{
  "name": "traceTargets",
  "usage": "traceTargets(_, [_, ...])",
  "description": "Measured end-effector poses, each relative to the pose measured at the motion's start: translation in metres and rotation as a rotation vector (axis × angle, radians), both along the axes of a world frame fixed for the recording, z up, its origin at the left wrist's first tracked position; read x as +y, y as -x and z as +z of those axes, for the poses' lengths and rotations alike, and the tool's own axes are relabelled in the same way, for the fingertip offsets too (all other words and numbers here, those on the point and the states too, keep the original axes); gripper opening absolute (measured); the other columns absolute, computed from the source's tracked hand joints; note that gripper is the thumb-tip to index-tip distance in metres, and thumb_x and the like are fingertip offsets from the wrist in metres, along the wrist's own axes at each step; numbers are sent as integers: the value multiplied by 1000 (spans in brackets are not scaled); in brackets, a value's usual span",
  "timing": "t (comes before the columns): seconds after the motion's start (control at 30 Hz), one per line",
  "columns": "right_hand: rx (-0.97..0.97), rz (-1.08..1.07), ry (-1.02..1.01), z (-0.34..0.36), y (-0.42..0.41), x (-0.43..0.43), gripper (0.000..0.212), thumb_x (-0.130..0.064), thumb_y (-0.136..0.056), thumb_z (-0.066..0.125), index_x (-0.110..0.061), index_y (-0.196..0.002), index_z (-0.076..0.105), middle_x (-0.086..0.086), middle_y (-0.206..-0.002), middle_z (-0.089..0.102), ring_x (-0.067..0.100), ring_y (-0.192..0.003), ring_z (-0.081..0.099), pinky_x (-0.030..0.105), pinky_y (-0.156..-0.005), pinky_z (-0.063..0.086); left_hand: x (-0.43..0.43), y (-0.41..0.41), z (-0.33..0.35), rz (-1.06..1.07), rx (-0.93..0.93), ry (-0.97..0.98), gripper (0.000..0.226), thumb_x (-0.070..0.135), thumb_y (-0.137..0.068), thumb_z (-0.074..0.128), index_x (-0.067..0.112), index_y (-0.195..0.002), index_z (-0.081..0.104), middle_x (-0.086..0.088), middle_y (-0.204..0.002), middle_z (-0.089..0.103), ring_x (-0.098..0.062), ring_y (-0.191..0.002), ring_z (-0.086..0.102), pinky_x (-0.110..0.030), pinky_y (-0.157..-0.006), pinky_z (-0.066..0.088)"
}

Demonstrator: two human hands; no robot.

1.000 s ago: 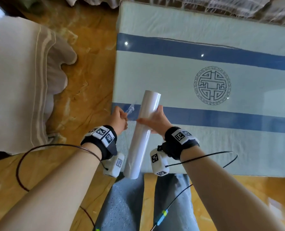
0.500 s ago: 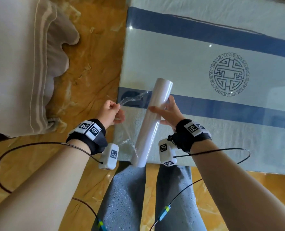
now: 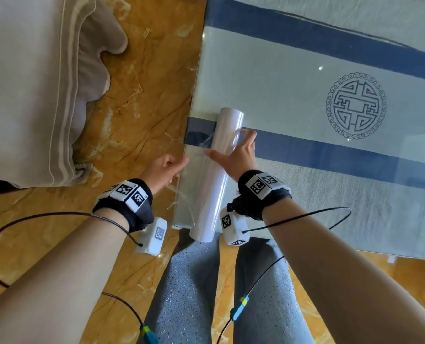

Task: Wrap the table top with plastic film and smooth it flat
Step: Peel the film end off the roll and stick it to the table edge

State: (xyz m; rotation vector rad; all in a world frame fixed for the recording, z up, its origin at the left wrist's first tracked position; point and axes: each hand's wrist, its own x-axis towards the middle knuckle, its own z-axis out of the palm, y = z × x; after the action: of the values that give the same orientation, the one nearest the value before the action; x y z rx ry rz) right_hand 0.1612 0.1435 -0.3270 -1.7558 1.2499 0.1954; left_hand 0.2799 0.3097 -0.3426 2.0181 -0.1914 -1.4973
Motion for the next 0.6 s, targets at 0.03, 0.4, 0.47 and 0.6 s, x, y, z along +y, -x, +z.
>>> traceTargets(0.03, [-11, -3, 8, -1, 0, 0, 83, -40, -75, 83, -7, -130, 30, 1, -117, 31, 14, -102, 35, 30, -94, 41, -2, 2, 3, -133, 9, -26, 60, 72, -73, 57, 21, -105, 57, 9, -91, 61, -5, -73, 57, -21, -62, 43])
traceTargets(0.4, [80, 90, -61, -9, -4, 16, 97, -47, -70, 84, -13, -138, 24, 2, -124, 27, 18, -113, 37, 35, -103, 41, -12, 7, -8, -609, -97, -236, 23, 30, -78, 77, 16, -96, 71, 3, -93, 69, -12, -85, 62, -24, -67, 46])
traceTargets(0.47, [86, 74, -86, -7, -7, 16, 97, -44, -71, 84, -14, -139, 23, 4, -126, 28, 21, -114, 40, 37, -103, 43, -7, 3, -12, -619, -141, -250, 19, 28, -80, 76, 16, -94, 72, 2, -93, 70, -13, -83, 62, -24, -67, 44])
traceTargets(0.6, [103, 38, -78, -2, -8, 17, 93, -31, -72, 84, -13, -139, 21, 4, -121, 21, 27, -116, 39, 41, -109, 39, 16, -4, -18, -681, -261, -273, 14, 30, -81, 73, 15, -81, 71, -6, -97, 69, -19, -88, 60, -29, -74, 47])
